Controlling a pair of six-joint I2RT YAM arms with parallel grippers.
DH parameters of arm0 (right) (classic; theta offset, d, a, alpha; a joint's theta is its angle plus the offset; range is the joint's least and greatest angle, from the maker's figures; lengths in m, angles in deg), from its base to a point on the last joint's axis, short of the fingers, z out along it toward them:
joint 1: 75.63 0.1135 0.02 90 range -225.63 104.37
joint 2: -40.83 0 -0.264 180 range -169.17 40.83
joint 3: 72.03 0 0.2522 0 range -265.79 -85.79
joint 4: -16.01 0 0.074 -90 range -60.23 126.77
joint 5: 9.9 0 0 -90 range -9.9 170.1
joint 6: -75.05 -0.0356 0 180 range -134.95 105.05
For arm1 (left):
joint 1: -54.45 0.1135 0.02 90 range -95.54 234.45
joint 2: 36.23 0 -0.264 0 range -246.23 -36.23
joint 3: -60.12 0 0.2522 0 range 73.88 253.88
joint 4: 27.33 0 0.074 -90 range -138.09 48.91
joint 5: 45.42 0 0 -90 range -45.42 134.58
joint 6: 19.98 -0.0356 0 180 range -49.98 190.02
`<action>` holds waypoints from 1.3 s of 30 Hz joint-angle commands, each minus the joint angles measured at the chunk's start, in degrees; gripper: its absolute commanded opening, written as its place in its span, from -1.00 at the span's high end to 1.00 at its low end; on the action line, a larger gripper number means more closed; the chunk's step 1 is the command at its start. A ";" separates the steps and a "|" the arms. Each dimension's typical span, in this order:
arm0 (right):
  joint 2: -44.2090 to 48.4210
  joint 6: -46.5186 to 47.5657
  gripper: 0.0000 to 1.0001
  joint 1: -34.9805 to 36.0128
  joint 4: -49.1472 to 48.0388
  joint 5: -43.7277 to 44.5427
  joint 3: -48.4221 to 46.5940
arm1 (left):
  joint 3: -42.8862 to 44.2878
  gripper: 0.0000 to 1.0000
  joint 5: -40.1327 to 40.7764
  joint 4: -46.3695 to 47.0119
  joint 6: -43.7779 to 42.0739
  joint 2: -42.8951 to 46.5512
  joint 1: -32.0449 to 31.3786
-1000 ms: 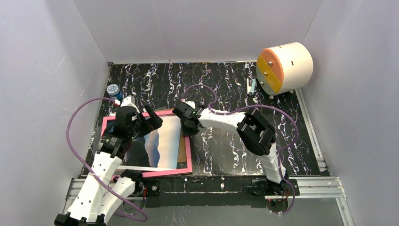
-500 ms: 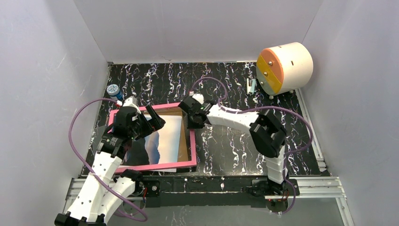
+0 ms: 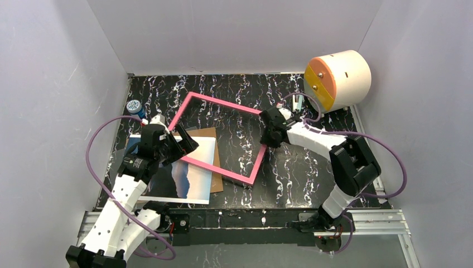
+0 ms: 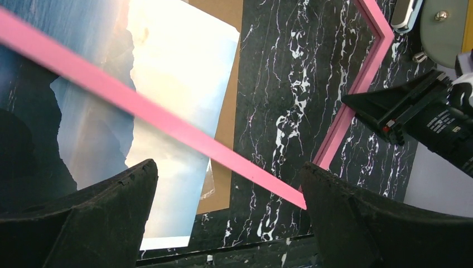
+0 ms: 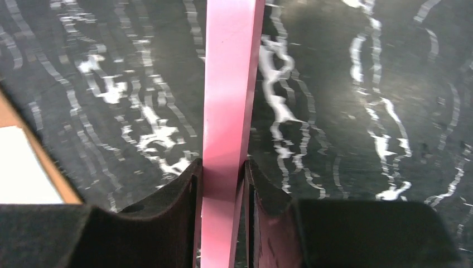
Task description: Put the photo into the frame
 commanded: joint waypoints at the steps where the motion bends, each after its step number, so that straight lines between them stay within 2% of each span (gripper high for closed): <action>1: 5.46 -3.07 0.90 -2.10 -6.58 -2.83 5.25 | 0.67 -0.97 0.54 0.73 1.03 -1.40 -0.12; 4: 8.06 -3.63 0.84 -4.16 -6.97 -2.98 9.67 | 0.57 -0.97 1.54 1.20 1.22 -2.61 -0.12; 6: 9.61 -3.81 0.70 -5.52 -6.70 -3.00 11.64 | 0.63 -0.97 2.03 1.10 1.05 -3.49 -0.13; 8: 10.76 -3.34 0.42 -6.68 -5.89 -3.30 12.64 | 1.17 -0.97 5.86 0.46 0.58 -4.38 -0.12; 12: 13.14 -1.13 -0.42 -7.41 -1.45 -1.53 12.33 | 2.85 -0.97 9.77 -0.31 -0.55 -6.09 -0.18; 15: 16.74 1.64 -0.74 -7.54 1.18 3.47 12.24 | 4.07 -0.97 12.15 -0.82 -0.67 -6.92 -0.14; 18: 19.65 10.07 -0.77 -7.52 -0.67 1.82 11.22 | 4.51 -0.97 13.89 -0.94 -0.12 -6.80 -0.20; 22: 18.55 24.14 -0.73 -5.62 -8.58 -19.97 8.98 | 4.31 -0.97 16.74 -1.02 1.63 -5.28 -0.12; 24: 15.78 29.02 -0.74 -1.32 -9.10 -24.44 6.57 | 4.31 -0.97 18.20 -1.37 2.39 -4.26 -0.16; 28: 7.16 36.95 -0.77 10.37 -6.40 -21.66 0.80 | 4.17 -0.96 20.13 -2.11 3.59 -1.32 -0.21; 31: -0.47 39.38 -0.75 17.03 -2.81 -18.36 -4.81 | 4.20 -0.96 21.60 -2.84 3.58 0.95 -0.13; 35: -8.47 40.69 -0.58 21.80 -0.23 -17.29 -9.83 | 5.14 -0.97 23.81 -5.00 3.26 2.38 -0.17; 39: -12.56 42.88 -0.51 26.04 0.97 -15.55 -12.00 | 5.74 -0.97 24.68 -6.40 3.23 2.70 -0.19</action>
